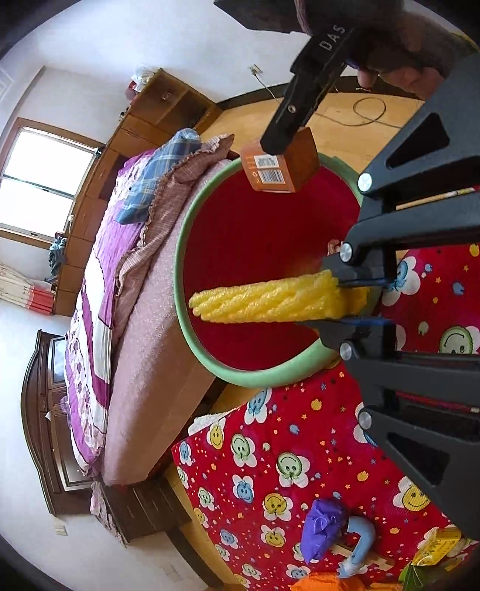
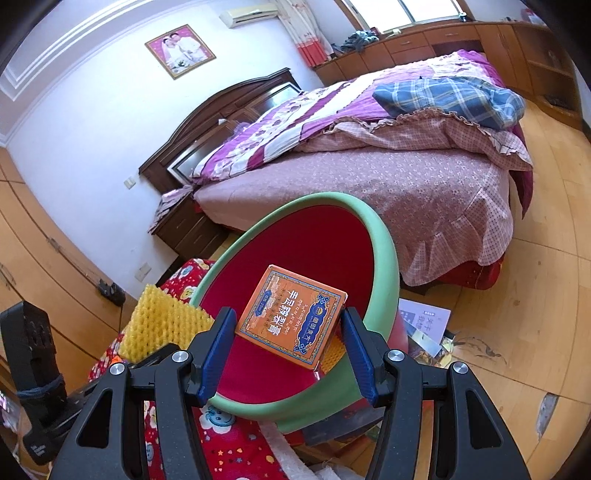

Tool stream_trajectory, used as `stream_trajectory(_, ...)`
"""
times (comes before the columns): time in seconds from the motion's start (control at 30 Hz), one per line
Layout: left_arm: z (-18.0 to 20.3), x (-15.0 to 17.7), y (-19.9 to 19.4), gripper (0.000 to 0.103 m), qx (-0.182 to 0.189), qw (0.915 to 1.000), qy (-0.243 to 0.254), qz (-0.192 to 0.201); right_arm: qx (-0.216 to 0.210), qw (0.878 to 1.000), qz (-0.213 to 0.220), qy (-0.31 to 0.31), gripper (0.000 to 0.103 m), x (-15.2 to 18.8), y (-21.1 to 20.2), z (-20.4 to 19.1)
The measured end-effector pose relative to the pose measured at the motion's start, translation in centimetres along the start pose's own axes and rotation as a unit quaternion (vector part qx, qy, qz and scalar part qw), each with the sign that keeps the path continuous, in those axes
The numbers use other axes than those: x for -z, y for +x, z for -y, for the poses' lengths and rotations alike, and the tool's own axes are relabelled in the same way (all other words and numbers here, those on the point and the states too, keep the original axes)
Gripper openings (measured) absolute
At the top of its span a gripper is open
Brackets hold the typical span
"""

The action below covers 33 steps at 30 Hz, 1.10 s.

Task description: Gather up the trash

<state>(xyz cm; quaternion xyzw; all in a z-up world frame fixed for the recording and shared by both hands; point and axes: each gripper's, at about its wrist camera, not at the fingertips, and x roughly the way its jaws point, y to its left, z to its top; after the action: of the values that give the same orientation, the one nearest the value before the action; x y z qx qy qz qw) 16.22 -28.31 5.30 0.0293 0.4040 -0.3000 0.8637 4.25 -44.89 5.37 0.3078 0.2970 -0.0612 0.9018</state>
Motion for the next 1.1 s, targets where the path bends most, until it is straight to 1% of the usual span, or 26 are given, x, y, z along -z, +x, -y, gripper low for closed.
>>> stream_trajectory(0.03,0.0,0.1,0.2,0.011,0.0,1.0,-0.001,-0.005,0.001,1.0,-0.001,0.001,0.06,0.0,0.1,0.1)
stream_trajectory(0.07,0.0,0.1,0.3,0.014,0.0,1.0,-0.003,-0.009,0.001,1.0,-0.001,0.002,0.06,0.0,0.1,0.1)
stream_trajectory(0.1,-0.1,0.1,0.5,0.022,0.001,0.9999,-0.006,-0.014,0.001,1.0,-0.002,0.004,0.06,0.0,0.2,0.1)
stream_trajectory(0.17,-0.2,0.2,0.7,0.032,0.002,0.9998,-0.012,-0.018,0.0,1.0,-0.005,0.007,0.06,0.0,0.4,0.3)
stream_trajectory(0.23,-0.3,0.3,0.6,0.035,0.003,0.9997,-0.015,-0.018,-0.001,1.0,-0.007,0.007,0.06,0.0,0.7,0.4)
stream_trajectory(0.3,-0.3,0.4,0.4,0.042,0.001,0.9997,-0.016,-0.017,0.0,1.0,-0.008,0.006,0.06,-0.1,0.9,0.4)
stream_trajectory(0.37,-0.4,0.5,0.1,0.046,0.0,0.9997,-0.018,-0.013,0.0,1.0,-0.01,0.004,0.06,-0.1,1.2,0.4)
stream_trajectory(0.5,-0.7,0.5,-0.7,0.049,-0.004,0.9998,-0.021,-0.004,-0.001,1.0,-0.011,-0.005,0.062,-0.3,1.7,0.2)
stream_trajectory(0.67,-1.6,0.9,-2.0,0.05,-0.009,0.9994,-0.035,0.0,-0.003,1.0,-0.014,-0.012,0.064,-0.2,2.1,-0.5)
stream_trajectory(0.73,-2.2,1.1,-2.7,0.05,-0.009,0.999,-0.044,0.003,0.0,1.0,-0.012,-0.015,0.072,-0.1,2.0,-0.9)
stream_trajectory(1.1,-4.6,2.2,-6.8,0.052,-0.024,0.9966,-0.074,0.026,-0.004,0.999,0.001,-0.032,0.073,0.2,0.2,-3.0)
